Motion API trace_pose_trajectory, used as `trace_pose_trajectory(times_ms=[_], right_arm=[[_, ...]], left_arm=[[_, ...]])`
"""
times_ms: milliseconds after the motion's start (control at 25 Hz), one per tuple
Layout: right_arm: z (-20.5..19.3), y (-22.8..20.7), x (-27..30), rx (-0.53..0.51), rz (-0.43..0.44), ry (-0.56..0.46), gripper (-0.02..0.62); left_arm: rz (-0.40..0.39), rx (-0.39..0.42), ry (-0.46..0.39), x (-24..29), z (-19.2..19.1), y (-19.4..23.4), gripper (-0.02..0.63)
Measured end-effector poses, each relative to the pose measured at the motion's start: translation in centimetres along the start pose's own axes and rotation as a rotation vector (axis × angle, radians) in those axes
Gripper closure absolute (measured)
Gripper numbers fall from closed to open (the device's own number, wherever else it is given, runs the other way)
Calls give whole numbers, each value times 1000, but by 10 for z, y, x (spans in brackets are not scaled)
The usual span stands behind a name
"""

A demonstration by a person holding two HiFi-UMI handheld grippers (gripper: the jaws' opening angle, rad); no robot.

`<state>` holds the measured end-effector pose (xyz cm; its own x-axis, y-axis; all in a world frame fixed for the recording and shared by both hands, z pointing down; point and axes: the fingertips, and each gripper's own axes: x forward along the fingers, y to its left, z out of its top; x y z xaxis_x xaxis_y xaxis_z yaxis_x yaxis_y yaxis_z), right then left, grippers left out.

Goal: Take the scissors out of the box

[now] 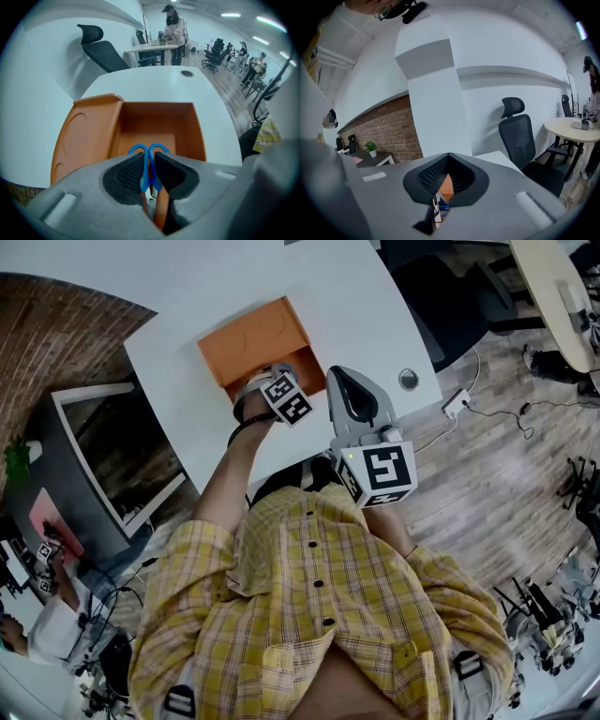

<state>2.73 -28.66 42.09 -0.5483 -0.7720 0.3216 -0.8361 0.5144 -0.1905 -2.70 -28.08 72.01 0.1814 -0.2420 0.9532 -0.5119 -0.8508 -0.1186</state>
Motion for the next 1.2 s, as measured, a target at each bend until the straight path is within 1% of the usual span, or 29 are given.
trace_pose_trajectory(times_ms=[160, 320, 520, 680, 840, 1080, 1200], right_arm=[[3, 2, -6, -3, 2, -8, 591], [4, 6, -13, -9, 5, -18, 591], [7, 5, -24, -12, 10, -29, 591], [9, 8, -31, -14, 16, -32, 591], [11, 10, -37, -19, 16, -39, 591], [16, 11, -45, -29, 27, -55, 591], [15, 14, -50, -33, 35, -53, 591]], left_arm=[[29, -1, -22, -11, 4, 1, 525], [58, -28, -48, -22, 3, 2, 526], [86, -61, -87, -39, 13, 0, 526], [116, -71, -111, -55, 15, -1, 526], [159, -102, -142, -70, 13, 4, 526], [252, -175, -247, -111, 20, 14, 526], [271, -220, -303, -132, 25, 14, 526]])
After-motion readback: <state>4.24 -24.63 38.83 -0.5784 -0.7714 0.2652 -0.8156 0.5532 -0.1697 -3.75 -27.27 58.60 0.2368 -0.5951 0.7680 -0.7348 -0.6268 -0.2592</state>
